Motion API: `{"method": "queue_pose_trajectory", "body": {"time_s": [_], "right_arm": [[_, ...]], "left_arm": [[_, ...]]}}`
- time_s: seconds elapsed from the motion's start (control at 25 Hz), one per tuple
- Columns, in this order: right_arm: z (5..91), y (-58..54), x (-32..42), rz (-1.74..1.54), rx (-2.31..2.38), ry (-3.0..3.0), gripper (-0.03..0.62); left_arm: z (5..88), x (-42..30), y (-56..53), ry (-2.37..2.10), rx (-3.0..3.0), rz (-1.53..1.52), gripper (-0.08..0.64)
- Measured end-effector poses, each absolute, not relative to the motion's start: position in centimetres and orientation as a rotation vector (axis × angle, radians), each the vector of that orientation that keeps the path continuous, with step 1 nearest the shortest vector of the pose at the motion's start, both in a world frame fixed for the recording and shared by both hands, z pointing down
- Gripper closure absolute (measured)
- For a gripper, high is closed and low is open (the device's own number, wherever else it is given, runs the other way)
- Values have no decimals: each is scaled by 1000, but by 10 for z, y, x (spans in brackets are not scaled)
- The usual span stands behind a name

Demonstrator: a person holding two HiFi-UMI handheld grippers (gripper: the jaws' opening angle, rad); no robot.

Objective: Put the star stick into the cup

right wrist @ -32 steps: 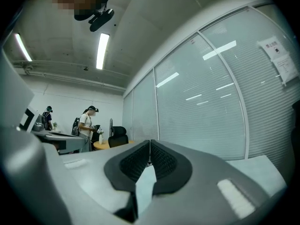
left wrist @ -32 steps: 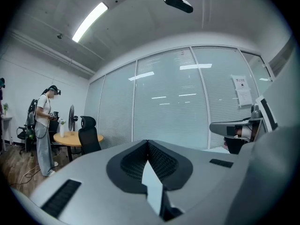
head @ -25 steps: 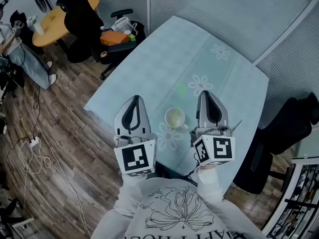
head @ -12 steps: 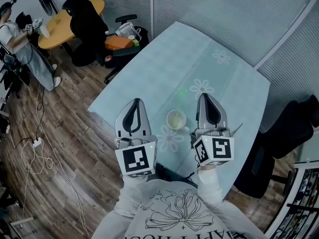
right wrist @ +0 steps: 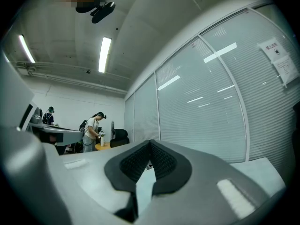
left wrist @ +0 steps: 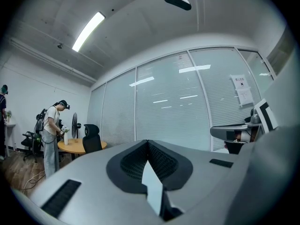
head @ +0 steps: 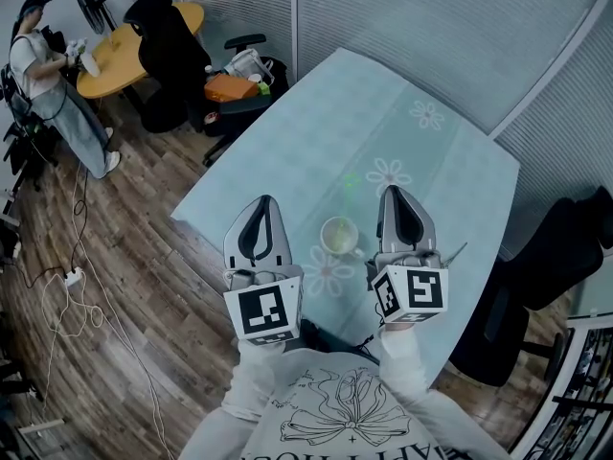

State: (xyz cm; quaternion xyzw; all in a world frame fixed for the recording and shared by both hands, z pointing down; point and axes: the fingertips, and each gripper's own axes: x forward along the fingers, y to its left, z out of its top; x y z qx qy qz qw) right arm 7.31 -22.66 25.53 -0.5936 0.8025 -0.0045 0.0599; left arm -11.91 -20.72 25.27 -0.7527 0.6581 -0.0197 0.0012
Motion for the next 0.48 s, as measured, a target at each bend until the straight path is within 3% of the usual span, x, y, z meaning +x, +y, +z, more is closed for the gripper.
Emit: {"method": "queue_pose_trajectory", "body": {"time_s": [0.48], "right_arm": [[256,-228,71,-17,-1803,2435,581]], "left_arm": [[252,-120,-208,2064,-2365,-61,554]]}}
